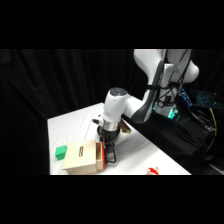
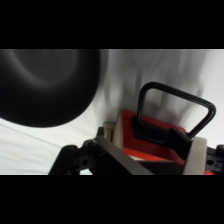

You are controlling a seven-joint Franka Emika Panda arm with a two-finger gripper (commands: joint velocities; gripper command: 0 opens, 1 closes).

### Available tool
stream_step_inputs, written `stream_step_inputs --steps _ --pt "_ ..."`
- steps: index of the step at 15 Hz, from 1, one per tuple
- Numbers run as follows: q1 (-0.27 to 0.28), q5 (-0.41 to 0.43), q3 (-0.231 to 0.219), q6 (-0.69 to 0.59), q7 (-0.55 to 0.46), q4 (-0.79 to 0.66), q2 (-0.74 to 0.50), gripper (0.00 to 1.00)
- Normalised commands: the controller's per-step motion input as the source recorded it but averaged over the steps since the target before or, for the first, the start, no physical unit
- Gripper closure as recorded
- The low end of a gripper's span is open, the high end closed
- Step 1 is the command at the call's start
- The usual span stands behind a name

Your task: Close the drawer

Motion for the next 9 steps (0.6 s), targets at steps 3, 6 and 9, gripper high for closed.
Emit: stream_step_inputs --steps 3,6,9 --pt "0.083 0.08 -0.093 0.11 0.0 0.08 0.05 0.0" --pt "0.025 0.113 -0.043 0.06 -0.03 0.17 0.08 0.0" --pt "-0.023 0.128 0.001 -0.02 -0.06 0.27 0.11 0.0"
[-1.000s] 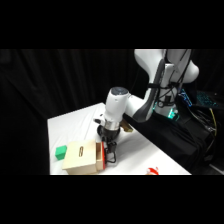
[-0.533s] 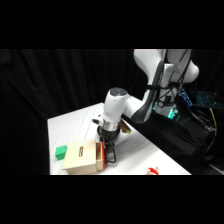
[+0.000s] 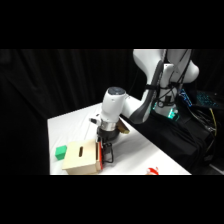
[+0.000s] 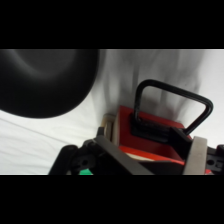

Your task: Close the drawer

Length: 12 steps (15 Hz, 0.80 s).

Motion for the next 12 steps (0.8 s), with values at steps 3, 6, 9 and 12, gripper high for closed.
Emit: stream_step_inputs --steps 3,6,9,12 --pt "-0.075 0.14 0.051 -0.06 -0.1 0.3 0.14 0.0" --pt "-0.117 0.142 0.096 -0.07 -0.13 0.29 0.15 0.0" --pt "-0.12 0.12 0.097 -0.07 -0.13 0.28 0.15 0.0" --pt "-0.111 0.108 0.107 -0.06 -0.12 0.25 0.14 0.0"
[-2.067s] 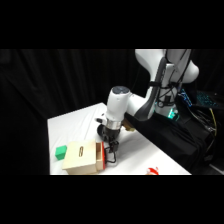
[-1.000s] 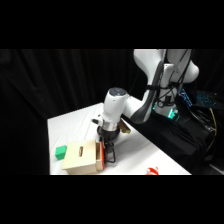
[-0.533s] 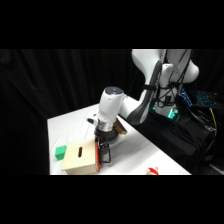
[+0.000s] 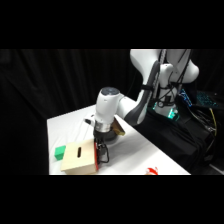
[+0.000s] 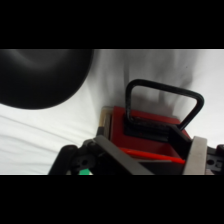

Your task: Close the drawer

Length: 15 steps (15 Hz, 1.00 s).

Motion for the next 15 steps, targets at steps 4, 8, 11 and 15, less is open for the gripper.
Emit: stream_step_inputs --steps 4,8,11,15 --pt "-0.093 0.11 0.099 -0.01 -0.11 0.18 0.15 0.0" --pt "-0.099 0.114 0.053 0.01 -0.12 0.13 0.09 0.0" --pt "-0.079 0.097 0.026 -0.04 -0.12 0.03 -0.04 0.0" --pt "-0.081 0.077 0.102 -0.25 -0.2 -0.17 -0.32 0.0"
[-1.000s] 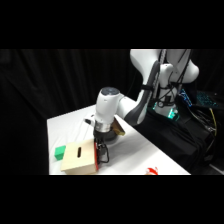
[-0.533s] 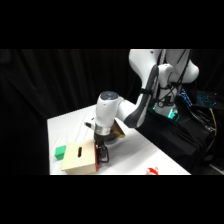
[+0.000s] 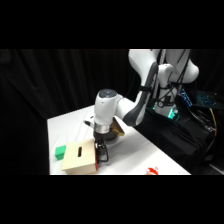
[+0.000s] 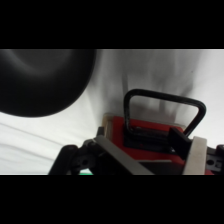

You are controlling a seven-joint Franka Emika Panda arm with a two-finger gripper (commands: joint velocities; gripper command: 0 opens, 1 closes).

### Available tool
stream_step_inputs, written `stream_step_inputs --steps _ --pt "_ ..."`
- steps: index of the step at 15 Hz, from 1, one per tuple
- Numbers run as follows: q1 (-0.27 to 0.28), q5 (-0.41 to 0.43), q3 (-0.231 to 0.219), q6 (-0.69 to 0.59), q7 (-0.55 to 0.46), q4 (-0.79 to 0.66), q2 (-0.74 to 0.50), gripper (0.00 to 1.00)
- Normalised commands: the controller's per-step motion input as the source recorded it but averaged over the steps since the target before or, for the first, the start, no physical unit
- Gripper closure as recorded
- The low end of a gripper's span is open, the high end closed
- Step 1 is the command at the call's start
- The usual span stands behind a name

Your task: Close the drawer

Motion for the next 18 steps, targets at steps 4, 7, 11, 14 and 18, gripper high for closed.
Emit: stream_step_inputs --steps 4,7,11,14,18 --pt "-0.068 -0.005 0.158 -0.37 -0.18 -0.33 -0.59 0.0" --pt "-0.105 -0.068 0.167 -0.4 -0.13 -0.26 -0.58 0.0" --pt "-0.215 0.001 0.229 -0.43 -0.24 -0.12 -0.46 0.0" --pt "-0.247 0.127 0.222 -0.39 -0.35 -0.03 -0.37 0.0" --pt "-0.216 0.314 0.209 -0.35 -0.5 0.0 -0.31 0.0"
